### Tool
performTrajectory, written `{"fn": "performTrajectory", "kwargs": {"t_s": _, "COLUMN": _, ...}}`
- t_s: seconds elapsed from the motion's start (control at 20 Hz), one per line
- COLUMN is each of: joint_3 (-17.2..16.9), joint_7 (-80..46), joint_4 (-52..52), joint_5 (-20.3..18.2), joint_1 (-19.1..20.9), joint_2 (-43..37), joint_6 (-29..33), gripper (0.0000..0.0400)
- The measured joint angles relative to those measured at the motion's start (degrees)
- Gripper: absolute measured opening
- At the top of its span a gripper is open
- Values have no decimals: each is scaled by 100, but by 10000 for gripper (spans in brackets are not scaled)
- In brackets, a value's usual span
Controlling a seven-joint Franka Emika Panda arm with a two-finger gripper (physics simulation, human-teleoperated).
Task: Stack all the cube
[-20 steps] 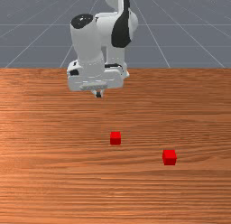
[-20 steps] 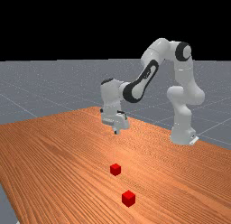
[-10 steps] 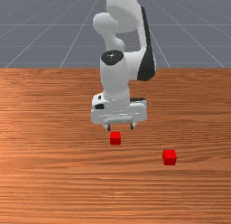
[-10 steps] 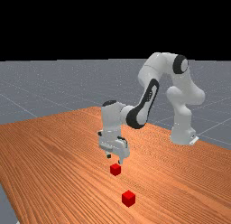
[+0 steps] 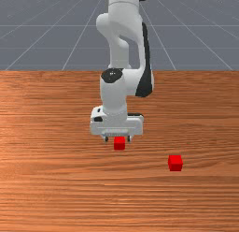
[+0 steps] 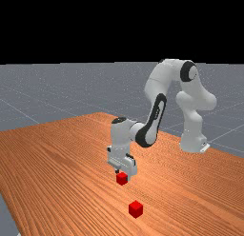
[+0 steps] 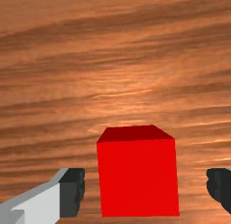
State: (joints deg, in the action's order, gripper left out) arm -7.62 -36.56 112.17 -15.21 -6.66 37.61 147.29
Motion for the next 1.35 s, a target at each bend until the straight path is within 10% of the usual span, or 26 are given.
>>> {"fn": "performTrajectory", "kwargs": {"t_s": 0.05, "joint_3": 6, "joint_7": 2, "joint_4": 7, "joint_5": -7, "joint_1": -1, "joint_2": 2, "joint_6": 28, "gripper": 245}}
{"fn": "performTrajectory", "kwargs": {"t_s": 0.1, "joint_3": 8, "joint_7": 4, "joint_4": -5, "joint_5": -11, "joint_1": 0, "joint_2": 11, "joint_6": 50, "gripper": 197}}
{"fn": "performTrajectory", "kwargs": {"t_s": 1.3, "joint_3": 320, "joint_7": -1162, "joint_4": -1909, "joint_5": 287, "joint_1": -1324, "joint_2": 689, "joint_6": -5, "gripper": 196}}
{"fn": "performTrajectory", "kwargs": {"t_s": 1.35, "joint_3": 294, "joint_7": -1221, "joint_4": -1928, "joint_5": 311, "joint_1": -1359, "joint_2": 688, "joint_6": -127, "gripper": 277}}
